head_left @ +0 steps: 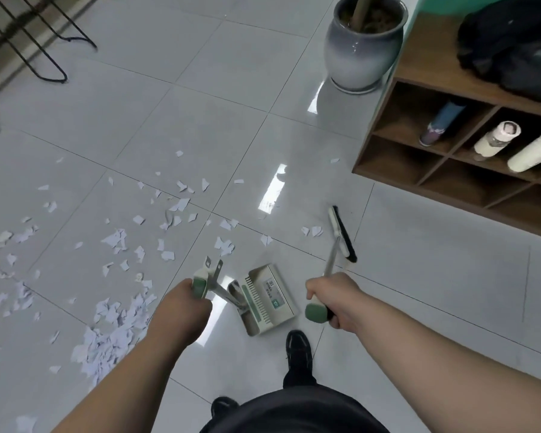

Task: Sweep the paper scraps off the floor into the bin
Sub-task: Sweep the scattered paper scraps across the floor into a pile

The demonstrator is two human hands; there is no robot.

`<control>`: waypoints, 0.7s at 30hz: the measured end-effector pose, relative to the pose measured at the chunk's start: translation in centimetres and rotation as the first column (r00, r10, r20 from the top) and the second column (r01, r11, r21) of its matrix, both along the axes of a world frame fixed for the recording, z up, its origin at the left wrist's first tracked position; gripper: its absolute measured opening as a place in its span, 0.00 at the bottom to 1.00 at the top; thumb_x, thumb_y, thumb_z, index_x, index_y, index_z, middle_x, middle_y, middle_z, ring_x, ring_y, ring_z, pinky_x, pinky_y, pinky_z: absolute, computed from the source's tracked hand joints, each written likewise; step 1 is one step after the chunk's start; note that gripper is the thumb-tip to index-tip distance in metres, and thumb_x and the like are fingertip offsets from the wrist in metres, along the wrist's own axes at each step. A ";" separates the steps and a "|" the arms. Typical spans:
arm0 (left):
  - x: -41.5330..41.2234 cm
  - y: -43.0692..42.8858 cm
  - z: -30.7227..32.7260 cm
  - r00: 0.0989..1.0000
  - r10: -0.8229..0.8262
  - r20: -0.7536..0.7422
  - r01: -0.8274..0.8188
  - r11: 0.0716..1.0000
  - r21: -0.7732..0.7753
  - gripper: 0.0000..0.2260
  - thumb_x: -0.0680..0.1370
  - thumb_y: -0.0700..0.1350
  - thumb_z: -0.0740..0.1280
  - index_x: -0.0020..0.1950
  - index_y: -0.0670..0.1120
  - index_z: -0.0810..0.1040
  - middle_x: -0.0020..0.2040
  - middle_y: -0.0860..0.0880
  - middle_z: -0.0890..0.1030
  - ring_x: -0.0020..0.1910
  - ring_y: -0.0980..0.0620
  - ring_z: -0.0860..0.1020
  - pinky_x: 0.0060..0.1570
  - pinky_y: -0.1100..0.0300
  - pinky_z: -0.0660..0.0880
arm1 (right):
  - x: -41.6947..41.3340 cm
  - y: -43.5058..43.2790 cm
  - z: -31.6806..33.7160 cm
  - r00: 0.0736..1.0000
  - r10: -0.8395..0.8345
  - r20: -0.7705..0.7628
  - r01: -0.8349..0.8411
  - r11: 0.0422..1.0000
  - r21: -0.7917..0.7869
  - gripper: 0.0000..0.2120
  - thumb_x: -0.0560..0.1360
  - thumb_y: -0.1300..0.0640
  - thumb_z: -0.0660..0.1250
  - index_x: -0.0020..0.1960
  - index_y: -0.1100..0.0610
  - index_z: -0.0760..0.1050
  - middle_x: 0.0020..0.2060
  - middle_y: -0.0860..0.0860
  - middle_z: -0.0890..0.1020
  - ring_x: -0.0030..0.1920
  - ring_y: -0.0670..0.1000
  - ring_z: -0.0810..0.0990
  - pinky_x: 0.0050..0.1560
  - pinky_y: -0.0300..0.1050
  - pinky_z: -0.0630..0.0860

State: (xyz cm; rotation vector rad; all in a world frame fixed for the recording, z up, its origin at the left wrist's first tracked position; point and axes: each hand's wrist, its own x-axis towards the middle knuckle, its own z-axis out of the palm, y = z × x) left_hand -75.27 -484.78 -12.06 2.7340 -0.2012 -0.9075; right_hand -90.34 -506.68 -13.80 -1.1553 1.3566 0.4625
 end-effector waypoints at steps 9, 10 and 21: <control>1.1 5.7 0.2 0.968 0.246 -0.049 -0.247 0.969 -0.026 0.08 0.70 0.38 0.59 0.46 0.45 0.74 0.33 0.45 0.76 0.28 0.46 0.71 0.30 0.58 0.68 | 8.6 7.0 2.9 0.956 0.254 0.147 -0.278 0.943 0.181 0.13 0.71 0.62 0.66 0.55 0.58 0.75 0.36 0.55 0.74 0.29 0.51 0.70 0.27 0.35 0.62; 1.4 6.5 0.1 0.959 0.278 -0.055 -0.280 0.960 -0.030 0.08 0.71 0.38 0.60 0.46 0.45 0.75 0.33 0.45 0.77 0.28 0.46 0.71 0.30 0.58 0.68 | 9.6 7.5 3.2 0.955 0.252 0.159 -0.281 0.940 0.196 0.12 0.71 0.62 0.67 0.55 0.57 0.75 0.37 0.56 0.75 0.30 0.52 0.71 0.28 0.36 0.62; 5.8 13.7 -0.7 0.925 0.371 -0.086 -0.377 0.924 -0.069 0.06 0.74 0.41 0.62 0.49 0.49 0.75 0.35 0.47 0.78 0.31 0.45 0.74 0.33 0.58 0.70 | 15.4 10.6 6.6 0.930 0.329 0.165 -0.347 0.933 0.098 0.03 0.69 0.65 0.68 0.42 0.59 0.77 0.29 0.58 0.77 0.18 0.51 0.70 0.24 0.33 0.62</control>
